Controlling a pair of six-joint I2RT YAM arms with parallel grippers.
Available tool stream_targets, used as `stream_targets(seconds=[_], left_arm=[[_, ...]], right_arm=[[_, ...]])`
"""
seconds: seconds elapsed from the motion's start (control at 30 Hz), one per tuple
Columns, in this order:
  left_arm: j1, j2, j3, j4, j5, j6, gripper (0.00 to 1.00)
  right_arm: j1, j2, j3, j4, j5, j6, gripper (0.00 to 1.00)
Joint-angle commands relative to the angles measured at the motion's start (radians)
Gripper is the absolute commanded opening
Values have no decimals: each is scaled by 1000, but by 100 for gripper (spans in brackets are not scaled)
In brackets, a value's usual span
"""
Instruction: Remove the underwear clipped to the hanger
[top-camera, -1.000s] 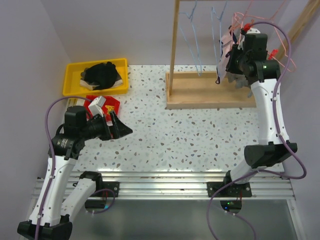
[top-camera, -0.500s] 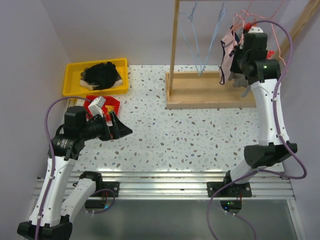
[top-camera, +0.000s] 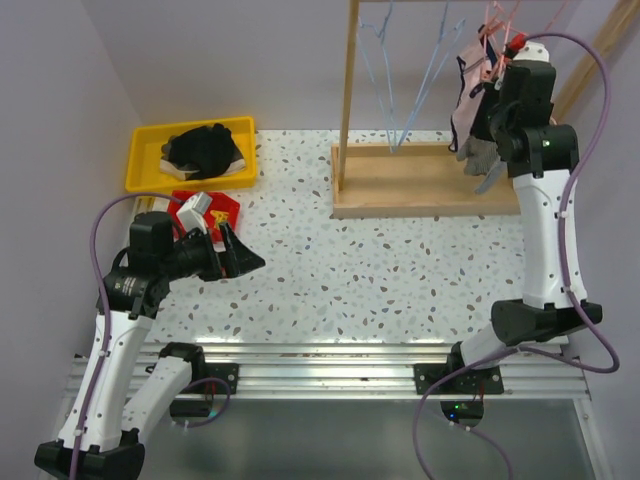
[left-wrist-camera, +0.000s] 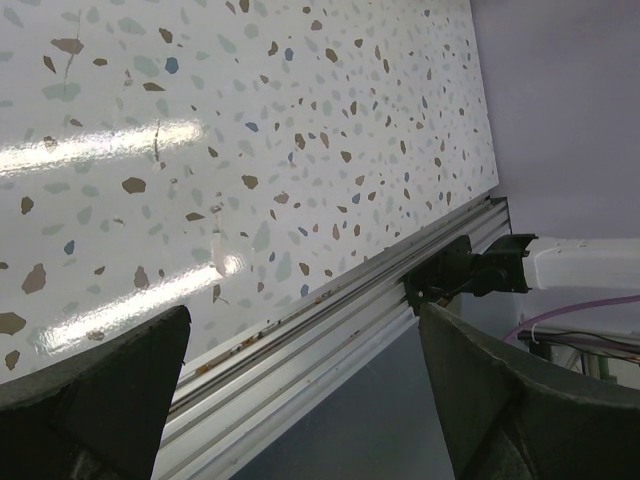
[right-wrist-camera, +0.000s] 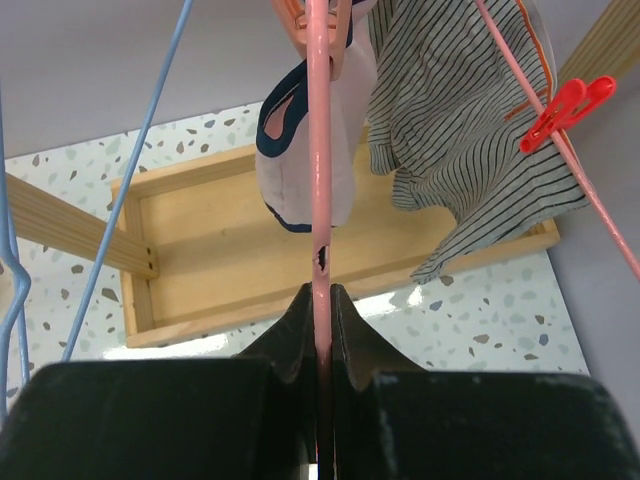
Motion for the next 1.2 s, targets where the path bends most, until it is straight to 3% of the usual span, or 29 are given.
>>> stream_targets(seconds=[0.0,0.17,0.33,0.57,0.77,0.87,1.03,1.17], left_arm=[[-7,-2,21,12,0,29,100],[-7,9,34,27,11,28,100],[-7,29,57,49,32,19,100],[-10,28,25,87,95,-26,100],[-36,0,-91,186,186,-122,100],[-51,-21,-157,269,216,-207,100],[-120,-11,-233,403,219,-346,100],[-204,24,-248,508,166,-449,100]], right_arm=[[4,-101,-43,55,38,16,0],[4,-294,-187,35,38,36,0],[5,-457,-345,-60,-68,78,0],[4,-798,-734,-233,-269,181,0],[2,-1100,-1023,-347,-574,306,0],[-24,-1210,-1092,-402,-685,313,0],[-142,-1257,-1122,-513,-896,204,0],[-154,-1283,-1134,-537,-895,223,0]])
